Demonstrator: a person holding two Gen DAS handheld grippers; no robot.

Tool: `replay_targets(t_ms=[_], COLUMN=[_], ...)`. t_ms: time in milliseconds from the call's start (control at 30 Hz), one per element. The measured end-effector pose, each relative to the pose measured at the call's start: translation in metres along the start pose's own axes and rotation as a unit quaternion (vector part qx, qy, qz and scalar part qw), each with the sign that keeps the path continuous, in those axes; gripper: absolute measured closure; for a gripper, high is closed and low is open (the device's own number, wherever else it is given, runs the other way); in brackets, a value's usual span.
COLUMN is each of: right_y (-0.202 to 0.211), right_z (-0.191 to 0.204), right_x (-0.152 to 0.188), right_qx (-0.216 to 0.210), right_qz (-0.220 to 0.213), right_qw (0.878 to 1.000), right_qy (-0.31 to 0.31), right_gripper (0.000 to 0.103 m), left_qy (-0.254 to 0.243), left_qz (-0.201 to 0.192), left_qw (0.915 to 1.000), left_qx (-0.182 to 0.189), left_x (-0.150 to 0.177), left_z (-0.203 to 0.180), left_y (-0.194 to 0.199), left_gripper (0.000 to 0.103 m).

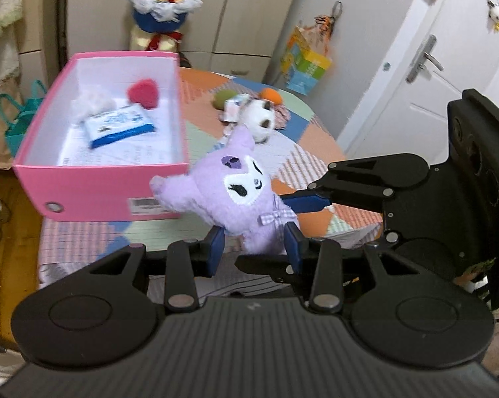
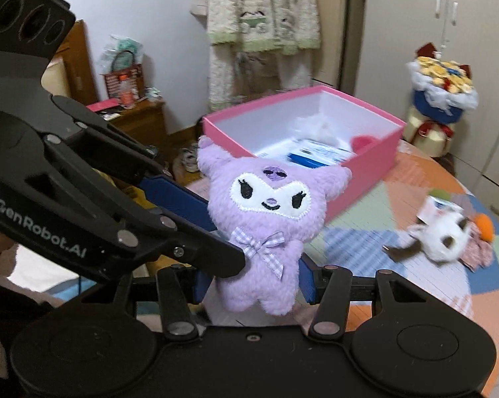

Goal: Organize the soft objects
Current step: 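Carry the lilac plush into the pink box and open the left gripper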

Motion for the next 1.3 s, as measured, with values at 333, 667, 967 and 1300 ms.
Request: replay_targets(t_ms=[333,667,967,1300], right_y=[-0.037,-0.101,-0.18,-0.225], right_z=[-0.005,-0.059,-0.115,-0.138], right_x=[-0.059,-0.114,-0.129,-0.128], right_qx=[-0.014,0.019,0.022,0.026], right_qz=[-0.019,-0.024,0.033,0.085], right_qw=[1.0,1.0,0.998,0.996], right_qy=[-0.014,0.0,-0.044,-0.017], right_gripper=[0.046,0.046,0.046,0.046], left_qy=[0.022,0.059,0.137,0.196], left_qz=[-0.034,-0.038,0.018,0.047], left_qw=[0.9991,0.9975,0.9904,0.9794], left_qx=[-0.016,-0.008,-0.002,-0.003], left_x=[-0.042,-0.11,-0.142,-0.14], left_z=[0.055,0.115,0.166,0.196], left_y=[0.004,-0.054,-0.137,-0.177], left_gripper=[0.066,0.066,0.065,0.064])
Point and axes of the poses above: each gripper's, at about its wrist camera, not at the fingertips, and y roughly against the way its jaws point, z to its left, x to its underside, the point moved 9 cm from there along -y, roughly the way its jaws point, and after that the axes turned 1 degree about y, right-handed, at the moved point
